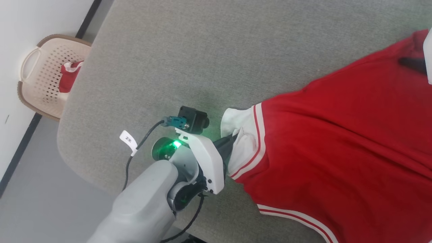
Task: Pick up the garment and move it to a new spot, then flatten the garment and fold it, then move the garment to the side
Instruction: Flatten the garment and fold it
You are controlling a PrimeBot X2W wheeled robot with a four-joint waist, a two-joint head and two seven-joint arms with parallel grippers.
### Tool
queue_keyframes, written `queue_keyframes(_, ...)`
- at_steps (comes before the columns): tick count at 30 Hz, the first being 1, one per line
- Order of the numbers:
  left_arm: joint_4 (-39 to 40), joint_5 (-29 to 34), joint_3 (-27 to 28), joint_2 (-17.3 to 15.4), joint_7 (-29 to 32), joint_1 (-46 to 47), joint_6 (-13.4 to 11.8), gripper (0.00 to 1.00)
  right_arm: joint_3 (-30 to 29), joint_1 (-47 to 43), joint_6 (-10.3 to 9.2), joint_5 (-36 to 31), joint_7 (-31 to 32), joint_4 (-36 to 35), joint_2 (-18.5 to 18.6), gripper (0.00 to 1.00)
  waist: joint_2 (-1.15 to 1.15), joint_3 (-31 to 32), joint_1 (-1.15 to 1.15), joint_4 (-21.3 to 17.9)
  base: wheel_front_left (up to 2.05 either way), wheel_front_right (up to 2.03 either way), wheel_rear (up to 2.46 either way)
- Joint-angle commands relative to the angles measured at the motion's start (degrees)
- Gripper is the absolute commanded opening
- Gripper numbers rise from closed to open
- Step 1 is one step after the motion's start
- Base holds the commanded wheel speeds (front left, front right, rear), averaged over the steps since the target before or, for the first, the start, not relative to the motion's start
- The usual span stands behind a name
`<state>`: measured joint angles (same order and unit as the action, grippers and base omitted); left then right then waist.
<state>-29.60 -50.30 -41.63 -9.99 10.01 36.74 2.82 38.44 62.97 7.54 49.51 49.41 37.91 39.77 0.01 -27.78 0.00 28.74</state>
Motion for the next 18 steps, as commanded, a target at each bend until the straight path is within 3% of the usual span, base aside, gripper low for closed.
queue_keyframes(1, -3.3, -0.12, 0.35, -1.57, 0.7, -0.01, -1.22, 0.0, 3.65, -5.13, -0.1, 0.3, 0.97, 3.46, -0.74, 0.0, -0.01, 0.26, 0.0, -0.73, 0.0, 0.0, 0.0)
queue_keyframes(11, -1.14, 0.58, 3.26, -6.98, 2.7, 5.62, -3.1, 0.0, 6.53, 2.5, -0.1, 3.79, -7.32, -3.72, 0.94, 0.0, -0.01, 3.44, 0.0, -7.03, 0.0, 0.0, 0.0)
queue_keyframes(18, 4.2, 2.36, 5.47, -14.03, 7.65, 11.53, -6.32, 0.0, 10.81, 5.16, -0.1, 7.25, -12.25, -10.94, 3.48, 0.0, -0.01, 6.67, 0.0, -13.59, 0.0, 0.0, 0.0)
